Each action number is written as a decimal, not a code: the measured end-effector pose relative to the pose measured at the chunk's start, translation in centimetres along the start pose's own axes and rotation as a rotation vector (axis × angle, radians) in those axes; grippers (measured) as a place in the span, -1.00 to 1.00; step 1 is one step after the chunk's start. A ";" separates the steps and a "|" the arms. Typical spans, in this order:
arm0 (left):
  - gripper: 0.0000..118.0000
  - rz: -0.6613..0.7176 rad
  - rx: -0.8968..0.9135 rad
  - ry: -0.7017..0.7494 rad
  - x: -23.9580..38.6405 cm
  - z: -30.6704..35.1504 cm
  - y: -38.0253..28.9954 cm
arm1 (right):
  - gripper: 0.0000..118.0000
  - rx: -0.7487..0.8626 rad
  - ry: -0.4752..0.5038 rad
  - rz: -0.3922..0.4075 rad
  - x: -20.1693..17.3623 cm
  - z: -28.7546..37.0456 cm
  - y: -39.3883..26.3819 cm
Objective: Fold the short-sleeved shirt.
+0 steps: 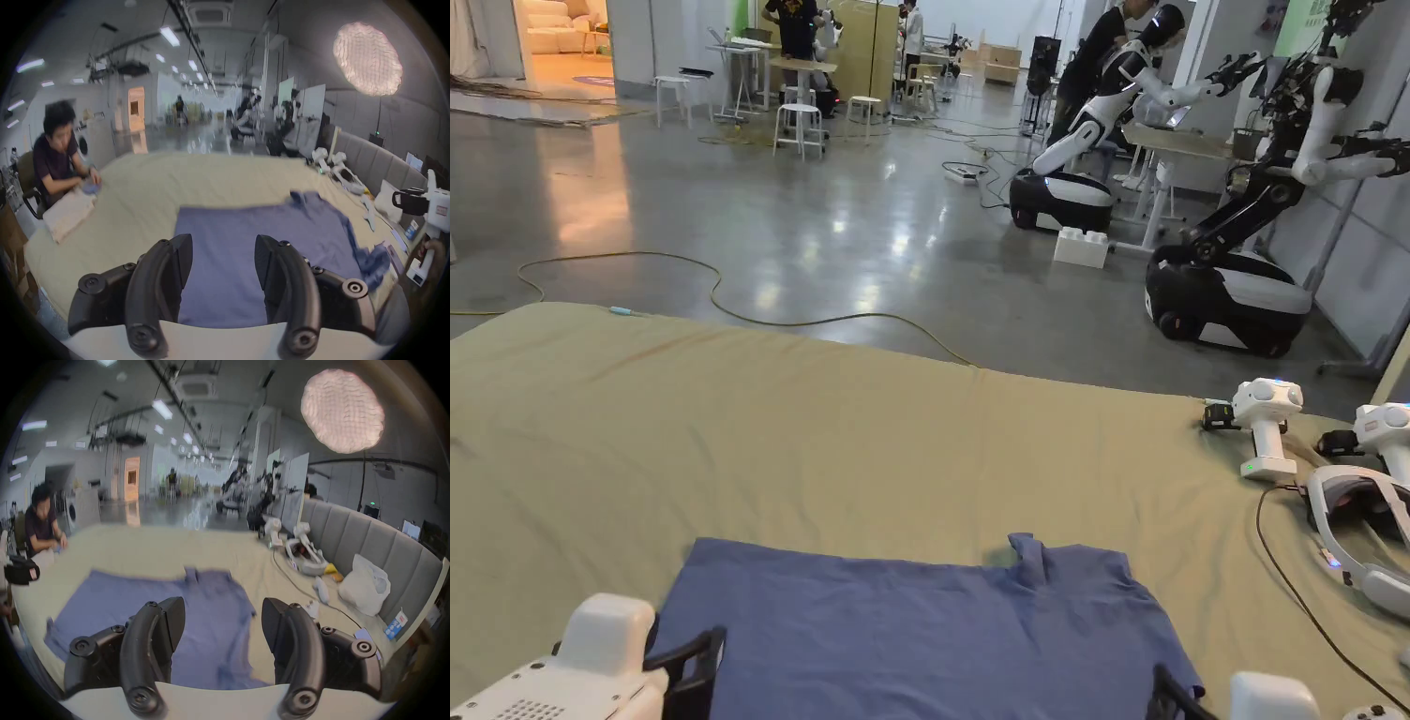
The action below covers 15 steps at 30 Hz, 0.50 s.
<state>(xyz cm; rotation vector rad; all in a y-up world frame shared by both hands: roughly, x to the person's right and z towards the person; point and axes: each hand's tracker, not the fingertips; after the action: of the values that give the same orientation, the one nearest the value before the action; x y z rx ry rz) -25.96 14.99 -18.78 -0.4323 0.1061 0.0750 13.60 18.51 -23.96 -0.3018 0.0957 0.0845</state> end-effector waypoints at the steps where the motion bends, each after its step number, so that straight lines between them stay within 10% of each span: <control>1: 0.00 -0.007 0.065 0.057 1.0 0.4 0.7 | 0.18 0.048 0.005 -0.020 -0.8 0.3 0.9; 6: -0.06 -0.014 0.223 0.065 3.8 1.4 3.3 | 0.03 0.227 0.036 -0.032 -3.7 0.2 3.0; 9: -0.68 -0.015 0.236 0.058 4.8 1.1 4.0 | -0.86 0.234 0.046 -0.023 -5.3 -0.3 3.9; 15: -0.99 0.022 0.238 0.055 4.8 0.4 4.1 | -1.00 0.233 0.089 0.000 -6.3 -2.2 3.4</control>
<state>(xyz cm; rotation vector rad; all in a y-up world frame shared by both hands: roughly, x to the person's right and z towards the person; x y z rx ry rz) -21.56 19.16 -20.67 -0.1951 0.1716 0.0709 6.87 20.69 -26.39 -0.0726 0.1924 0.0588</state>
